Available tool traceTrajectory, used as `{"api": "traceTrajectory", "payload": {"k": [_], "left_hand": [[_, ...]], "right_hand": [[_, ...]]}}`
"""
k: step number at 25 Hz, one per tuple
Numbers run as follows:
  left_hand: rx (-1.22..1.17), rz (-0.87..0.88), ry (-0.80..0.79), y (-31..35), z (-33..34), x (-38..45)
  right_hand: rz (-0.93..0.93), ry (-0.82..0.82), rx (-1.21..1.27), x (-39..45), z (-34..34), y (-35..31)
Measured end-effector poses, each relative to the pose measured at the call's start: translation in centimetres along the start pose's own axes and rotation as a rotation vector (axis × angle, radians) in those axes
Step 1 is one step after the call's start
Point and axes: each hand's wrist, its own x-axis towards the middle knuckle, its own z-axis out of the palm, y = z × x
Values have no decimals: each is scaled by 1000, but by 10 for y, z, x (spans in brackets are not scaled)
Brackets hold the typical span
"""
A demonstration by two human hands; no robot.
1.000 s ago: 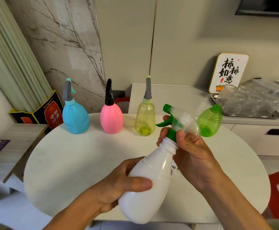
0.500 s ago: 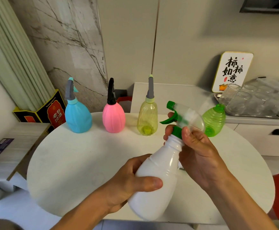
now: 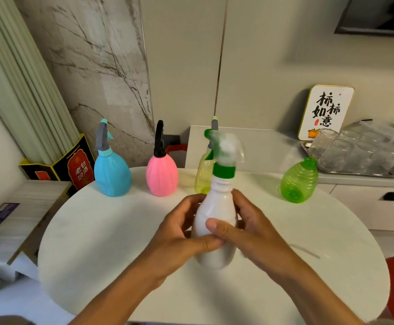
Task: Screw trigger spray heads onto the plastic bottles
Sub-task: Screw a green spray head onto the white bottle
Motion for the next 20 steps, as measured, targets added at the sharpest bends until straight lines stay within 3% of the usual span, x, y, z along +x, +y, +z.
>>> {"api": "traceTrajectory", "payload": {"k": [4, 8, 12, 16, 20], "left_hand": [[277, 71, 61, 1, -2, 8], [344, 50, 164, -5, -4, 7], [408, 68, 164, -10, -8, 1], [472, 95, 148, -17, -8, 2], [509, 82, 136, -25, -10, 7]], "right_hand": [[16, 198, -146, 4, 5, -1], [19, 463, -142, 27, -34, -5], [55, 623, -392, 78, -73, 14], [51, 648, -654, 109, -86, 59], [85, 664, -616, 115, -97, 89]]}}
